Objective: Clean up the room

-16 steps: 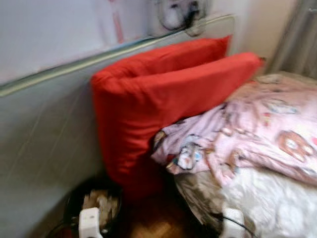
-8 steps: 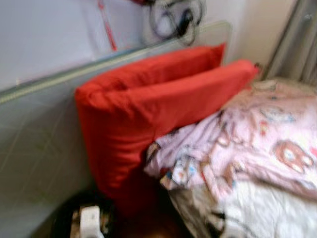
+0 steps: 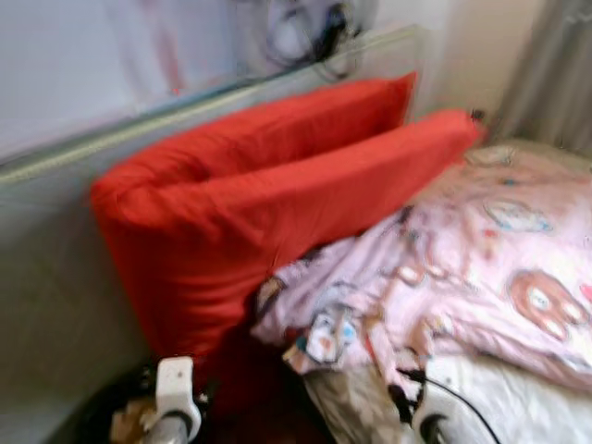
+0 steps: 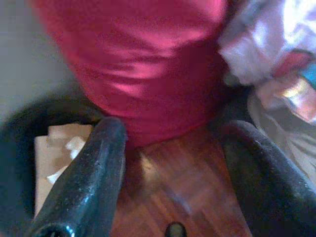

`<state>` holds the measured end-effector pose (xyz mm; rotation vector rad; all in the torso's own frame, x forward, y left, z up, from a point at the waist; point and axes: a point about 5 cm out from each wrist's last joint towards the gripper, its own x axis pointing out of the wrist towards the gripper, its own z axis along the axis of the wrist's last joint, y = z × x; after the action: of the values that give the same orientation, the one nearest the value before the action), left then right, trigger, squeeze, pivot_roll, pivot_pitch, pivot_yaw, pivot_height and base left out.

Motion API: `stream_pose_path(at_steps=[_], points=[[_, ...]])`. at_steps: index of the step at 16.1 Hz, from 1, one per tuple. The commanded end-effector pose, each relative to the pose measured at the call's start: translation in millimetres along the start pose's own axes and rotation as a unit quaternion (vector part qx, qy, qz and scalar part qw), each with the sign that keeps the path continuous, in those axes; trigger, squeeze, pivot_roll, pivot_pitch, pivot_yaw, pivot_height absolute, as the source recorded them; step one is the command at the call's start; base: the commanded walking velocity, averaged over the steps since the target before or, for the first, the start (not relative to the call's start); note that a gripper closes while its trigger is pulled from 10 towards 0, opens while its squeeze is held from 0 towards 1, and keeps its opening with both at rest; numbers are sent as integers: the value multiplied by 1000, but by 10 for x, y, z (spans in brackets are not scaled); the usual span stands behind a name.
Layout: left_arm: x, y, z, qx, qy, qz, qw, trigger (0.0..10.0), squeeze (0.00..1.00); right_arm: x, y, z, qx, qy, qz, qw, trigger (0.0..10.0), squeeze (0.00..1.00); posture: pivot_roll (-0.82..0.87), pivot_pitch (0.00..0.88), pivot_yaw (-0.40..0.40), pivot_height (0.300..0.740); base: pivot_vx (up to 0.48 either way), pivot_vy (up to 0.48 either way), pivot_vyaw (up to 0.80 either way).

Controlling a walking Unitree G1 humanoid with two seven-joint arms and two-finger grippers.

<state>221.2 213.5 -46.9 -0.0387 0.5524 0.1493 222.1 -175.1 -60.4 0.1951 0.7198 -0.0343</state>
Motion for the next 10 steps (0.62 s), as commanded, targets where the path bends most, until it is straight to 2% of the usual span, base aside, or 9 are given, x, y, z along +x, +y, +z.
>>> stream_pose_path(at_steps=[1,4,5,7,10], points=[[22,78,211,-25,-69,16,997,10000,0,30,-23,213,-1,-51,1,999,10000,0,65,0,15,739,0,0,0],[-32,63,540,-36,-187,14,982,10000,0,32,-69,622,-1,-157,6,988,10000,0,56,0,8,739,0,0,0],[-66,58,584,-35,-208,16,977,10000,0,16,-74,719,-4,-187,9,982,10000,0,54,0,7,739,0,0,0],[-166,41,616,-28,-240,13,970,10000,0,-52,-91,804,-11,-239,10,971,10000,0,46,0,8,739,0,0,0],[-269,-25,617,-10,-256,-12,967,10000,0,-130,-92,770,-21,-267,14,963,10000,0,40,0,9,739,0,0,0]])
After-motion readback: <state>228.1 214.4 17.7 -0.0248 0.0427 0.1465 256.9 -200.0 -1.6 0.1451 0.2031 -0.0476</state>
